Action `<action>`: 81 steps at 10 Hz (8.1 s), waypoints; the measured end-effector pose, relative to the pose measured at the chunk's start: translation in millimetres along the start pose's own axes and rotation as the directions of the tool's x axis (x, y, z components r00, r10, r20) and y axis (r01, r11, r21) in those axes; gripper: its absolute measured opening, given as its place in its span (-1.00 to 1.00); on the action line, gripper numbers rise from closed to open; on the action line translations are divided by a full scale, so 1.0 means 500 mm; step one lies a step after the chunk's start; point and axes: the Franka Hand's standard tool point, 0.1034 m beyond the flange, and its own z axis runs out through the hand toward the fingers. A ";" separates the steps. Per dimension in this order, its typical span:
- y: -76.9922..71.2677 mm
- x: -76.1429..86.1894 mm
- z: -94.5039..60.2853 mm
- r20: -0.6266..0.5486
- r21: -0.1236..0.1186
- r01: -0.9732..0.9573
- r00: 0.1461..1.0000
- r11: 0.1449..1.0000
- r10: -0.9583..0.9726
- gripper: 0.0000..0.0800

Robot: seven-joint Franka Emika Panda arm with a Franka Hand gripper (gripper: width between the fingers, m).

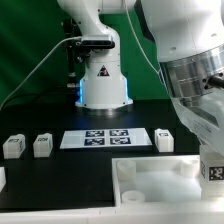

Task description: Assemble one leg

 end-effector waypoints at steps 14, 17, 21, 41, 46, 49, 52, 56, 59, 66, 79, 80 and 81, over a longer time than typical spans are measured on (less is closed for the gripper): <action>-0.025 0.007 -0.020 -0.044 -0.152 0.948 0.275 0.278 -0.960 0.12; -0.023 0.024 -0.021 -0.099 -0.135 0.788 0.593 0.601 -0.799 -0.22; -0.016 0.040 -0.020 -0.119 -0.022 0.348 0.930 0.937 -0.348 -0.22; -0.002 0.013 -0.014 -0.108 -0.178 0.873 0.440 0.453 -0.891 -0.24; -0.002 0.022 -0.011 -0.151 -0.026 0.442 0.885 0.897 -0.440 -0.25; 0.000 0.009 -0.005 -0.073 0.136 -0.117 0.989 0.984 0.128 -0.25; 0.000 0.001 -0.001 -0.021 0.158 -0.372 0.925 0.915 0.380 -0.25; 0.006 -0.002 -0.002 -0.043 0.134 -0.210 0.975 0.969 0.217 0.60; 0.000 0.006 -0.016 -0.109 0.032 0.345 0.934 0.938 -0.340 0.62; -0.006 -0.021 -0.004 -0.131 -0.246 0.965 0.061 0.092 -0.990 0.56; -0.001 0.017 -0.007 -0.118 0.143 -0.159 0.977 0.977 0.176 -0.25; 0.000 0.018 -0.006 -0.093 0.161 -0.321 0.937 0.933 0.338 -0.25; 0.001 0.020 -0.007 -0.094 0.163 -0.334 0.931 0.928 0.351 -0.25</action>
Offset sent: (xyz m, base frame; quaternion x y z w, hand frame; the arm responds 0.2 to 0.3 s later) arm -0.0043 -0.0129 0.0006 0.0007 0.0453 -0.2886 0.9564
